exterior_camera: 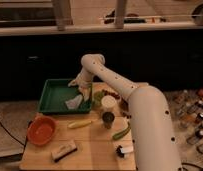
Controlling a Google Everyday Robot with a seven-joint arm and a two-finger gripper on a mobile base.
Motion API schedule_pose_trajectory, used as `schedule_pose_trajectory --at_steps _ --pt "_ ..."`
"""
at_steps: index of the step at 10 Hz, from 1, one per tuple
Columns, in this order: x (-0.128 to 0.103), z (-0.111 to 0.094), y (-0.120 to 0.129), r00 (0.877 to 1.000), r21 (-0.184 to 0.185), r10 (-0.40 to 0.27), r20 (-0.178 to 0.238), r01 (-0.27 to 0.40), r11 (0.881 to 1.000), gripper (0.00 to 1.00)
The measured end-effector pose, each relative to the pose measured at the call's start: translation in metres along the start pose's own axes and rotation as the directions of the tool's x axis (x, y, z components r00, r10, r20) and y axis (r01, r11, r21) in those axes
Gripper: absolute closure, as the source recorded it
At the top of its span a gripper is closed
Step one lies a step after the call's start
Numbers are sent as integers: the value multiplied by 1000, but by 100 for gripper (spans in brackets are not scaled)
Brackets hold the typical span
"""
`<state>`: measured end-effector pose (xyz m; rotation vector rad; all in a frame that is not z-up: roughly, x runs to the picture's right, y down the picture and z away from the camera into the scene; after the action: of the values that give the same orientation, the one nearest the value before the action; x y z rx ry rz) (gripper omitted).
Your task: Place towel in tray
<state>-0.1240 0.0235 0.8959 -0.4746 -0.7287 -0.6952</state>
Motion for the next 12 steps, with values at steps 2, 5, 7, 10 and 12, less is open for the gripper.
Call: schedule_pose_trajectory --at_steps 2,5,7,10,12 --pt "8 -5 6 1000 -3 19 -3 -19 1000 20" --pt "9 -6 6 1000 -4 29 -5 -29 1000 20" --pt "9 -5 5 1000 -4 28 -4 -28 1000 20" --pt "9 -5 5 1000 -4 28 -4 -28 1000 20" --pt "9 -5 5 1000 -4 27 -4 -27 1000 20"
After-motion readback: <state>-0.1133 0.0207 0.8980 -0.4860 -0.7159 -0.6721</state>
